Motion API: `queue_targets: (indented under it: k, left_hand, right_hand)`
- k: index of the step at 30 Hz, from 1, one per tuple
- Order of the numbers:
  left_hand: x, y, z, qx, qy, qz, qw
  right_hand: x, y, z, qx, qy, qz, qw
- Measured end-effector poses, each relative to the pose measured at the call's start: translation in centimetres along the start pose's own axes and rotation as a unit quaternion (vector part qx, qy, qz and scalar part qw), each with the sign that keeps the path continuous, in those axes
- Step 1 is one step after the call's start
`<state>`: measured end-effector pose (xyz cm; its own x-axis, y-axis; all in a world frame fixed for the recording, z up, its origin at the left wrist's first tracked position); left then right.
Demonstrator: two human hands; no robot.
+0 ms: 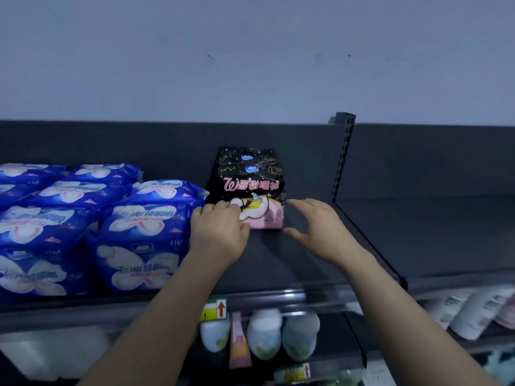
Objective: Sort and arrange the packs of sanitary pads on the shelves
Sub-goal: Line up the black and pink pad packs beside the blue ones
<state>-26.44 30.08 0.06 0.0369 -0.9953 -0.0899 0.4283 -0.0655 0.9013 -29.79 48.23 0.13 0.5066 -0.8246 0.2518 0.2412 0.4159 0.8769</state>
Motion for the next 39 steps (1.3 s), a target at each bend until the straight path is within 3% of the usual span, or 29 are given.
queue_targets:
  k: [8, 10, 22, 28, 39]
  left_hand:
    - [-0.2, 1.5, -6.7, -0.073, -0.01, -0.056, 0.996]
    - [-0.4, 2.0, -8.1, -0.06, 0.005, -0.064, 0.996]
    - [-0.1, 6.3, -26.8, -0.069, 0.222, -0.028, 0.972]
    - [2.4, 11.1, -40.0, -0.096, 0.361, 0.042, 0.927]
    - [4.2, 24.4, -64.1, -0.156, 0.556, 0.147, 0.803]
  right_hand:
    - [1.9, -0.2, -5.3, 0.024, 0.022, 0.027, 0.999]
    - [2.5, -0.1, -6.2, 0.031, 0.036, 0.037, 0.998]
    - [11.0, -2.4, -15.5, 0.137, 0.224, 0.157, 0.952]
    - [20.1, -3.3, -22.5, 0.201, 0.327, 0.196, 0.902]
    - [40.5, 1.7, -37.9, 0.242, 0.505, 0.285, 0.778]
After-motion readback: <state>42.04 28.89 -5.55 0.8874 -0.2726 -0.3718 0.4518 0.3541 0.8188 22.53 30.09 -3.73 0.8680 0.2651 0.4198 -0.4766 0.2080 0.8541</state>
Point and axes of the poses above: each hand's wrist, its own z-axis towards the middle knuckle, its own y-axis out of the back of the hand, x = y × z, the point moved 7 cm from there along z, towards the middle knuckle, and after that the axes turned 1 degree about -z, right-handed, at the moved point
